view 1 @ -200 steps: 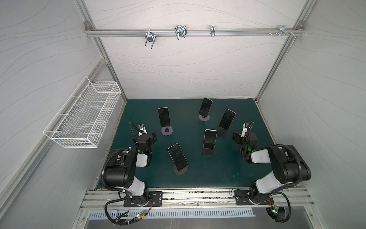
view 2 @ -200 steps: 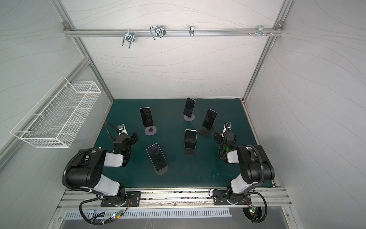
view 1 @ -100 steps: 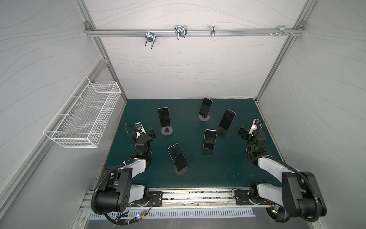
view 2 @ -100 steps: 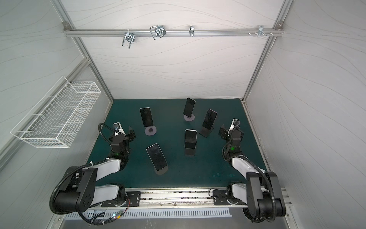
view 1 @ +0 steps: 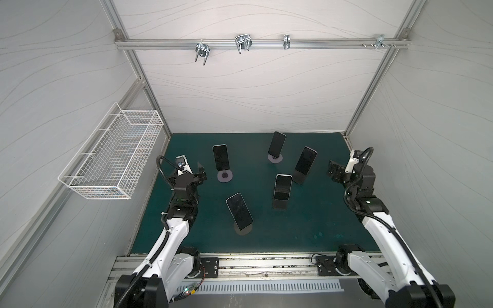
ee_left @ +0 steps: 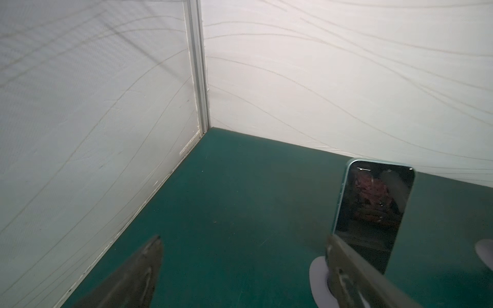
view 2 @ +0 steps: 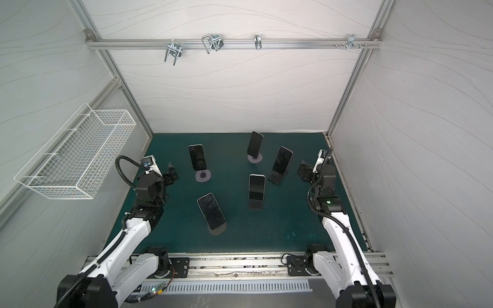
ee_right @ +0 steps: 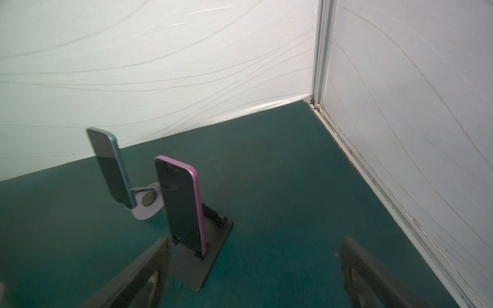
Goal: Remove the phone from the phone stand
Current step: 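Raise both grippers and move them forward over the standing phones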
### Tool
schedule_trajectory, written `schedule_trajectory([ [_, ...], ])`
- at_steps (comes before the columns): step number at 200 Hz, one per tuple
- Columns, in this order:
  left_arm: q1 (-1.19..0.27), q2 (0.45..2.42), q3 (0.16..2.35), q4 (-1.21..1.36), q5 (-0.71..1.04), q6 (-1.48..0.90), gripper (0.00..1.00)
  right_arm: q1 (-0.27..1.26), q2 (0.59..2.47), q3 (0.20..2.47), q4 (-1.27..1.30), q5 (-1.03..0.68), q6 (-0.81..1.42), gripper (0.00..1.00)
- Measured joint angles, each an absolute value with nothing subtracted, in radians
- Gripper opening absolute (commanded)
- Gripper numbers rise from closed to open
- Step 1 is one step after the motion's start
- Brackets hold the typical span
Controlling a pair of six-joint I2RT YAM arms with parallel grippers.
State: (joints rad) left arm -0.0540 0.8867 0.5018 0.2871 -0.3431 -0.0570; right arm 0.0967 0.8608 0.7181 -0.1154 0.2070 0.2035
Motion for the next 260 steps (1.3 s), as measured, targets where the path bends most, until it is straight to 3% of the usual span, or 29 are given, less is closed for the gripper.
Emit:
schedule_trajectory([
  [92, -0.109, 0.806, 0.715, 0.066, 0.068, 0.041, 0.94, 0.133, 0.83, 0.959, -0.43, 0.033, 0.238, 0.98],
  [189, -0.29, 0.788, 0.776, -0.055, 0.514, 0.128, 0.94, 0.468, 0.832, 1.096, -0.649, 0.097, 0.239, 0.94],
  [260, -0.464, 0.802, 0.816, -0.145, 0.665, 0.263, 0.95, 0.699, 0.876, 1.12, -0.753, 0.211, 0.3, 0.91],
])
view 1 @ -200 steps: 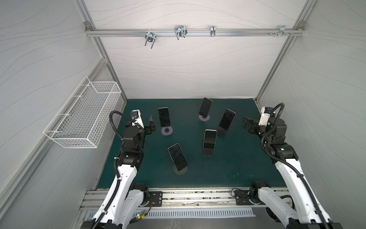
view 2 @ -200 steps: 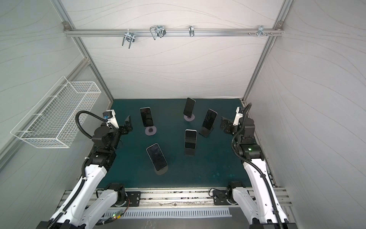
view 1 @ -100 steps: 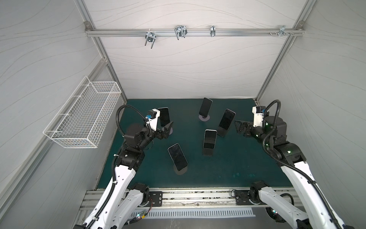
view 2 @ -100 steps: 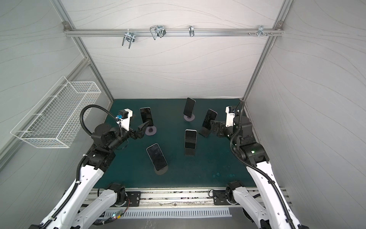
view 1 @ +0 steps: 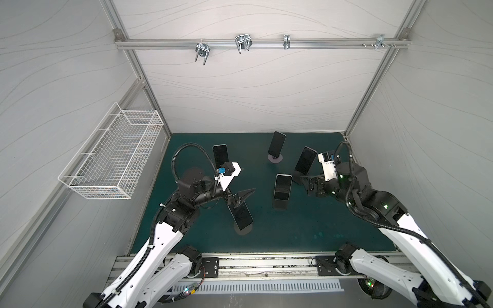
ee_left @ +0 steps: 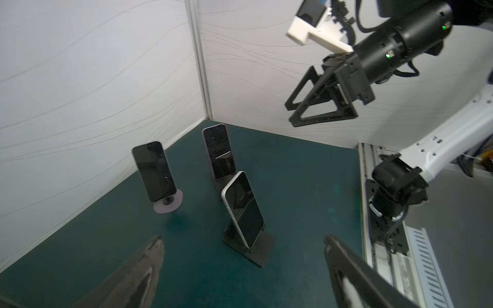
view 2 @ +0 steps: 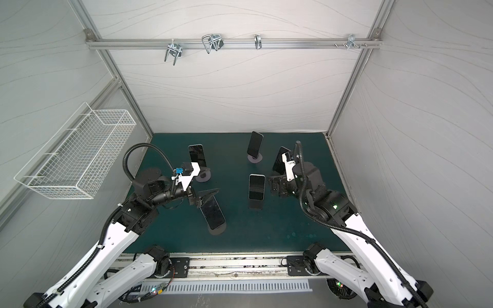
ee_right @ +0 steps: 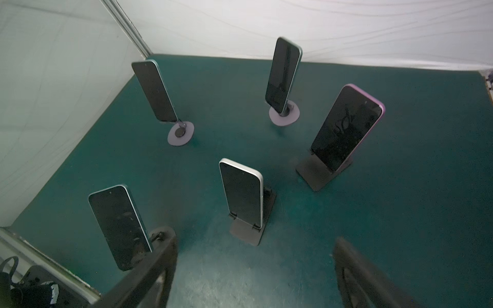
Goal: Remove the phone from the phone stand
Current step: 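Raise both grippers and move them forward over the standing phones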
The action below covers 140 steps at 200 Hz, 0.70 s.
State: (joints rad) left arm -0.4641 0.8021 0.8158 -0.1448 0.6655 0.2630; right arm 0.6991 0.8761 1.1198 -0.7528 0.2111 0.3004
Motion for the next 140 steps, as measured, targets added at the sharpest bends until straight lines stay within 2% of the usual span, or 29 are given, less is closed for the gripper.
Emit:
schedule_trajectory([
  [46, -0.553, 0.84, 0.819, -0.155, 0.673, 0.352, 0.95, 0.787, 0.895, 1.126, -0.785, 0.309, 0.374, 0.91],
  [92, -0.638, 0.884, 0.828, -0.103, 0.664, 0.376, 0.95, 0.791, 0.897, 1.105, -0.771, 0.386, 0.44, 0.91],
  [140, -0.692, 1.014, 0.918, -0.054, 0.653, 0.348, 0.94, 0.791, 0.911, 1.113, -0.757, 0.442, 0.406, 0.92],
])
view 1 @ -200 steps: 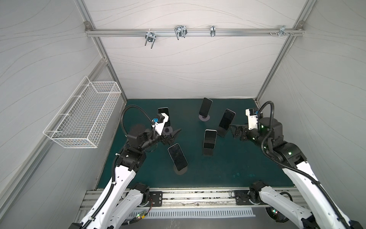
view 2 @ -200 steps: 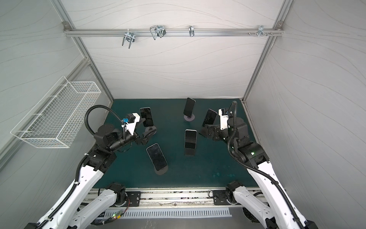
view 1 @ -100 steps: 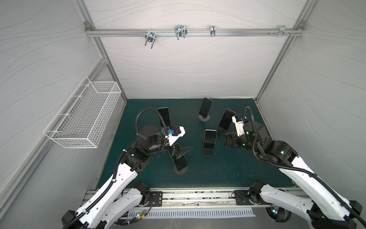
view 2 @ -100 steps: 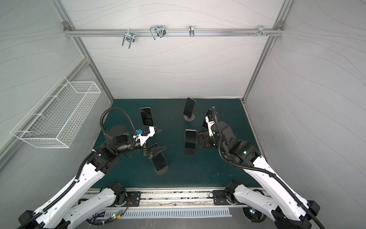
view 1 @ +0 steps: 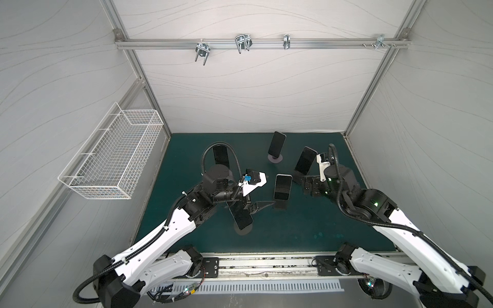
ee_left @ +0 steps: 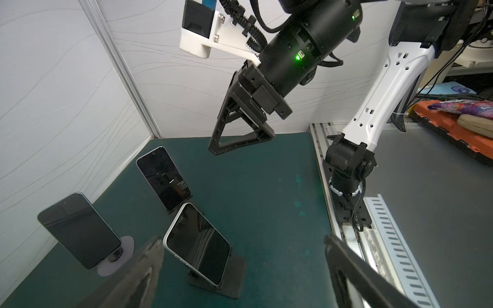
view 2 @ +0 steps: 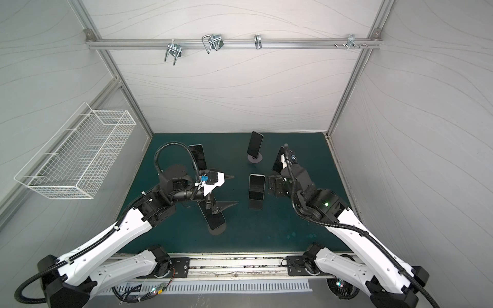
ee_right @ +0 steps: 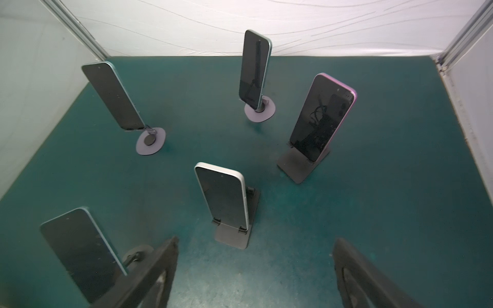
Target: Remove the phone from the phone stand
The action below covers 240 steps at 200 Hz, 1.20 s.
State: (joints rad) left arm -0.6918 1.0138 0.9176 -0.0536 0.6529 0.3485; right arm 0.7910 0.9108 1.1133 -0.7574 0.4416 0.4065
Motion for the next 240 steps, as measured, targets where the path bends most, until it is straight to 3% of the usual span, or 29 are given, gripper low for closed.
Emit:
schedule_trajectory([
  [59, -0.733, 1.135, 1.131, -0.025, 0.525, 0.253, 0.94, 0.791, 0.865, 1.134, -0.702, 0.451, 0.308, 0.99],
  [131, -0.868, 1.135, 1.184, -0.17, 0.173, 0.282, 0.93, 0.791, 0.904, 1.174, -0.691, 0.424, 0.325, 0.99],
  [202, -0.873, 0.984, 1.183, -0.298, -0.105, 0.112, 0.9, 0.791, 0.887, 1.206, -0.78, 0.41, 0.398, 0.98],
  [240, -0.873, 0.845, 1.167, -0.41, -0.212, -0.007, 0.88, 0.791, 0.878, 1.204, -0.823, 0.337, 0.459, 0.92],
])
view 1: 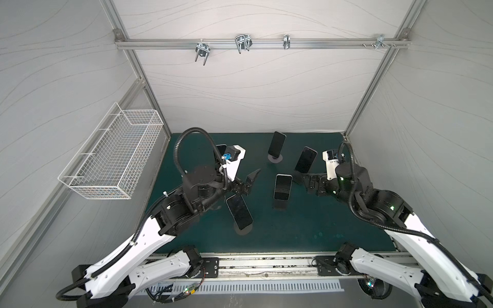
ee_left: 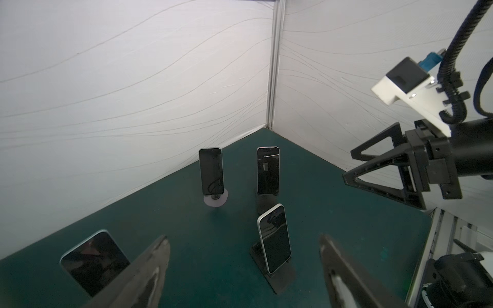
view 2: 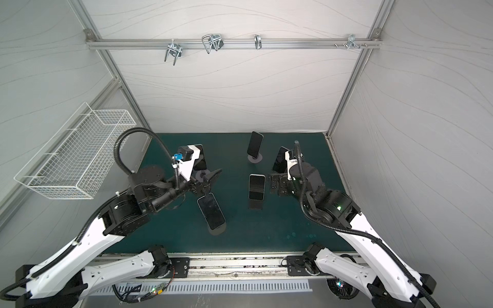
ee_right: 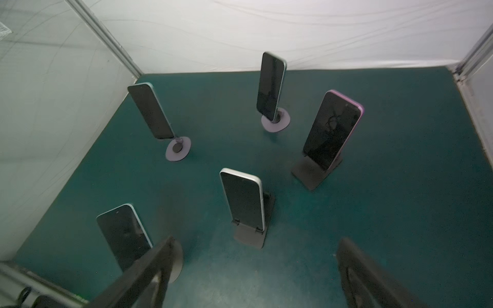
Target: Remove the phone from the phone stand
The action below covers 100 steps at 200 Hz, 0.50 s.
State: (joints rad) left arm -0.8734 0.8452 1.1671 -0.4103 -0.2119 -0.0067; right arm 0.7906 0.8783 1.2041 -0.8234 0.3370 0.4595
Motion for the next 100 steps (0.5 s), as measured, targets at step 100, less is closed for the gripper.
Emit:
schedule_trajectory([
  [100, -0.873, 0.649, 1.138, -0.63, -0.286, -0.102, 0.88, 0.796, 0.96, 1.283, -0.936, 0.238, 0.682, 0.81],
])
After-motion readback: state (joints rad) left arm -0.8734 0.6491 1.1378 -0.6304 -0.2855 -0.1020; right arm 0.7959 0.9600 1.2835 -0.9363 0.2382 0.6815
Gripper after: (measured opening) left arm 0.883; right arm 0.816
